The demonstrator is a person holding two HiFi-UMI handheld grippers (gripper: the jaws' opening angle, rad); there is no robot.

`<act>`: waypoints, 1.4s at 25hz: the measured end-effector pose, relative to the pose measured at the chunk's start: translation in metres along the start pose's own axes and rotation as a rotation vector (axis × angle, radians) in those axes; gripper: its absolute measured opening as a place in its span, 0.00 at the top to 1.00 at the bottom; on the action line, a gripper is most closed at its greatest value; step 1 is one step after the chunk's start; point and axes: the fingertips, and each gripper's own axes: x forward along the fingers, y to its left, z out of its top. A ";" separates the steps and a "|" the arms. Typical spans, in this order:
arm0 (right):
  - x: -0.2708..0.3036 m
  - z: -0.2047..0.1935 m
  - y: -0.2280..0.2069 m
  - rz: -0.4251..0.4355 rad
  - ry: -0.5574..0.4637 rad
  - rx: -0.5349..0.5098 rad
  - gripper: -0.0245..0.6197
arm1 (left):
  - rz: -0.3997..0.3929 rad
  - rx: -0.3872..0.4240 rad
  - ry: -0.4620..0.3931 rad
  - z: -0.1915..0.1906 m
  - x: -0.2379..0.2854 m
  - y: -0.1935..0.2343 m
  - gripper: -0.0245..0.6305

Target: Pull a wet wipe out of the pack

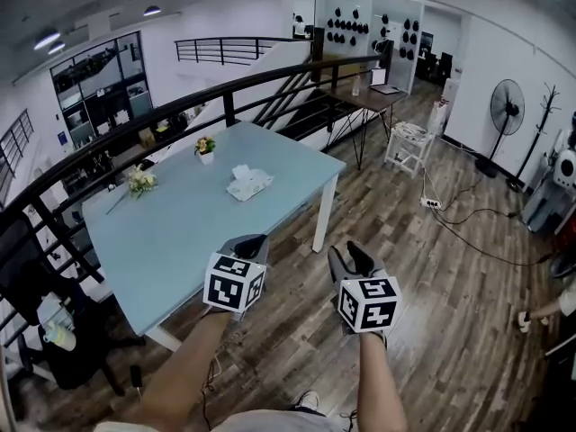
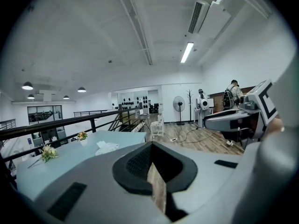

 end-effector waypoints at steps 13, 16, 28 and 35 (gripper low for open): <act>0.041 0.006 -0.072 0.089 0.019 0.003 0.66 | 0.119 -0.041 0.033 0.014 0.060 -0.004 0.97; 0.050 0.006 -0.081 0.107 0.023 -0.001 0.64 | 0.128 -0.052 0.037 0.016 0.071 -0.004 0.97; 0.076 0.006 -0.107 0.162 0.040 -0.002 0.59 | 0.170 -0.089 0.040 0.020 0.100 -0.002 0.97; 0.093 0.008 -0.106 0.195 0.040 -0.011 0.59 | 0.202 -0.098 0.041 0.015 0.103 0.009 0.97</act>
